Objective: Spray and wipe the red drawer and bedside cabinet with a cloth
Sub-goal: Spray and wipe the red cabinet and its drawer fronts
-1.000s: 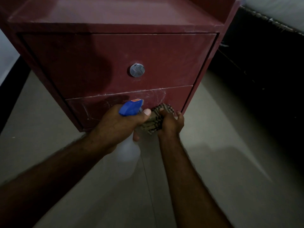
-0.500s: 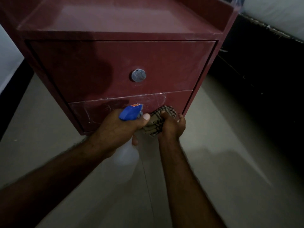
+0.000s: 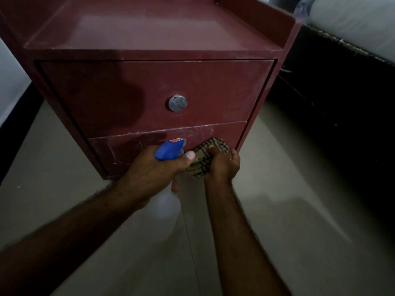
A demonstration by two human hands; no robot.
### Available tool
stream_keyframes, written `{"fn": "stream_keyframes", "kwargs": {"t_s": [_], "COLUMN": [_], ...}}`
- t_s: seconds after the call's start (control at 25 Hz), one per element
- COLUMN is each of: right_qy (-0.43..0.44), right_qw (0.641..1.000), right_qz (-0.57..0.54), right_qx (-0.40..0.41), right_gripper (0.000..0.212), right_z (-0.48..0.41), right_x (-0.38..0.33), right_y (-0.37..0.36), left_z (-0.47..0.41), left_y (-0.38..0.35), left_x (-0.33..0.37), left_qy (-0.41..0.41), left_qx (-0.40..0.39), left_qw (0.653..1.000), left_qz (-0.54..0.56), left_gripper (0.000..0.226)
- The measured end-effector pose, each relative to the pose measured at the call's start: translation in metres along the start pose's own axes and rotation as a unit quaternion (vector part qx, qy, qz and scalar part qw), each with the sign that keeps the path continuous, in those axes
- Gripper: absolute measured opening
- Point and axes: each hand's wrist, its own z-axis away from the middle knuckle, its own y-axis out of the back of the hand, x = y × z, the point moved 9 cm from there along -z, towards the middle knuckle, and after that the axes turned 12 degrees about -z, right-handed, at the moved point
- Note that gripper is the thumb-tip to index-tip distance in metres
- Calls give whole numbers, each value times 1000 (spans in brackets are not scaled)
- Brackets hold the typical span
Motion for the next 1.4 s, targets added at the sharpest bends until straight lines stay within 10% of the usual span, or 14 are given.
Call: {"fn": "stream_keyframes", "kwargs": {"t_s": [1.4], "right_qy": [56], "right_qw": [996], "right_qz": [-61], "right_qx": [-15], "right_gripper": [72], "right_z": [10], "right_x": [-39], "right_y": [-18], "left_z": [0], "left_y": [9], "left_x": [5], "left_qy": [-5], "left_qx": [16], "left_qw": [1000], "left_qz": [-8], "left_gripper": [41]}}
